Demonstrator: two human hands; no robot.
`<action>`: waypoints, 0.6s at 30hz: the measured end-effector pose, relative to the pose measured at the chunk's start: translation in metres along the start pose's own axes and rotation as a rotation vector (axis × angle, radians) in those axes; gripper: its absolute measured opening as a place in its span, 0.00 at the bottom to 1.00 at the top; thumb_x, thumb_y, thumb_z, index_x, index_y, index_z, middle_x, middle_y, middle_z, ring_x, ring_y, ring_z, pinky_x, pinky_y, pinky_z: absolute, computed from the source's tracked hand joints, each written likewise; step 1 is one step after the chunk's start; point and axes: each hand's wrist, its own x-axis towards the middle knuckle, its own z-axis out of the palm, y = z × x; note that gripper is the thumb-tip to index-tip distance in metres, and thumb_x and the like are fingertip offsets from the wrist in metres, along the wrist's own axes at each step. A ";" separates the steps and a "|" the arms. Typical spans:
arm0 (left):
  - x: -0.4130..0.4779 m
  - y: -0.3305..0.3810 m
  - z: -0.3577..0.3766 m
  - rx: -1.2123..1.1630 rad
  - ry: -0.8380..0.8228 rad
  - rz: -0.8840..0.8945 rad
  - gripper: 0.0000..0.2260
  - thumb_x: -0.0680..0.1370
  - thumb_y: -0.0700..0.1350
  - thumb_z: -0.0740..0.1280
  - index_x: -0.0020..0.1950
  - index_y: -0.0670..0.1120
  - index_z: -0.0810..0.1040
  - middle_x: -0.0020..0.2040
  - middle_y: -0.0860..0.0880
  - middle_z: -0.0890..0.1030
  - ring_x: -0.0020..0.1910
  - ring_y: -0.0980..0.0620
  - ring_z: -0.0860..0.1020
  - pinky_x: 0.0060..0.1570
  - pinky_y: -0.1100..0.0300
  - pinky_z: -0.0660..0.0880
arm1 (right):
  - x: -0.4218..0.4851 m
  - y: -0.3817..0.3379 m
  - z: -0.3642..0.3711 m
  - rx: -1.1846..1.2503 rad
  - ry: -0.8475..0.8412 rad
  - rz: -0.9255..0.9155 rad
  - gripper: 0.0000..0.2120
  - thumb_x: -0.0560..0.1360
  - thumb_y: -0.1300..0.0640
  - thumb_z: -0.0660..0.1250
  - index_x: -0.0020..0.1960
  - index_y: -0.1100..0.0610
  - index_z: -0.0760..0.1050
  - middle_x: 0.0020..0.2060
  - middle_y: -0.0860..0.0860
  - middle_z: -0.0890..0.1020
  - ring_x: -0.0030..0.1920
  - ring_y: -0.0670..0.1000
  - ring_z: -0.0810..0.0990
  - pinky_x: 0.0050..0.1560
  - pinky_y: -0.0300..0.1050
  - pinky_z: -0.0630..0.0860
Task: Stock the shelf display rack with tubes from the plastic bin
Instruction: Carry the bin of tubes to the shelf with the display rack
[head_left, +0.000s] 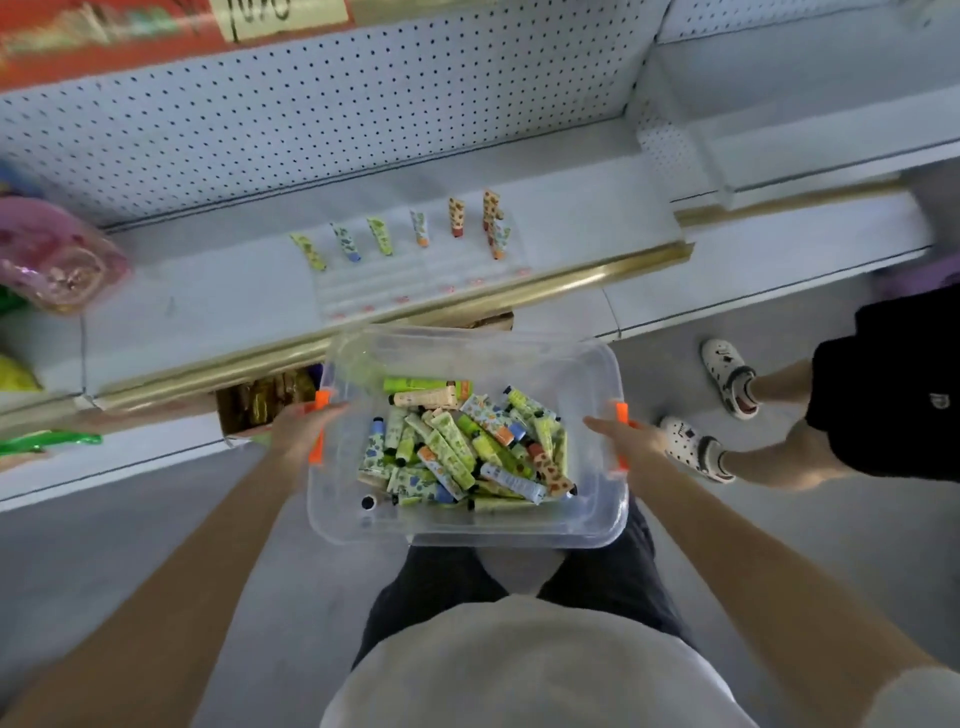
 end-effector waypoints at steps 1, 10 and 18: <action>-0.001 -0.001 0.007 -0.027 0.019 -0.006 0.06 0.72 0.45 0.74 0.44 0.47 0.78 0.43 0.44 0.78 0.40 0.46 0.76 0.47 0.50 0.74 | 0.010 -0.005 -0.003 -0.025 -0.022 0.005 0.24 0.63 0.51 0.79 0.52 0.63 0.77 0.44 0.58 0.80 0.44 0.55 0.79 0.49 0.50 0.79; -0.018 -0.047 0.073 -0.127 0.271 -0.113 0.24 0.72 0.45 0.74 0.64 0.40 0.71 0.53 0.42 0.76 0.47 0.44 0.76 0.43 0.55 0.72 | 0.089 -0.057 -0.017 -0.306 -0.175 -0.105 0.24 0.60 0.54 0.81 0.49 0.59 0.75 0.46 0.55 0.81 0.48 0.56 0.81 0.53 0.55 0.79; 0.048 -0.079 0.108 -0.009 0.189 -0.169 0.29 0.71 0.47 0.76 0.67 0.42 0.67 0.58 0.39 0.76 0.53 0.42 0.77 0.53 0.47 0.75 | 0.143 -0.061 0.009 -0.406 -0.136 -0.120 0.21 0.64 0.52 0.79 0.53 0.56 0.76 0.43 0.53 0.78 0.43 0.53 0.78 0.50 0.49 0.79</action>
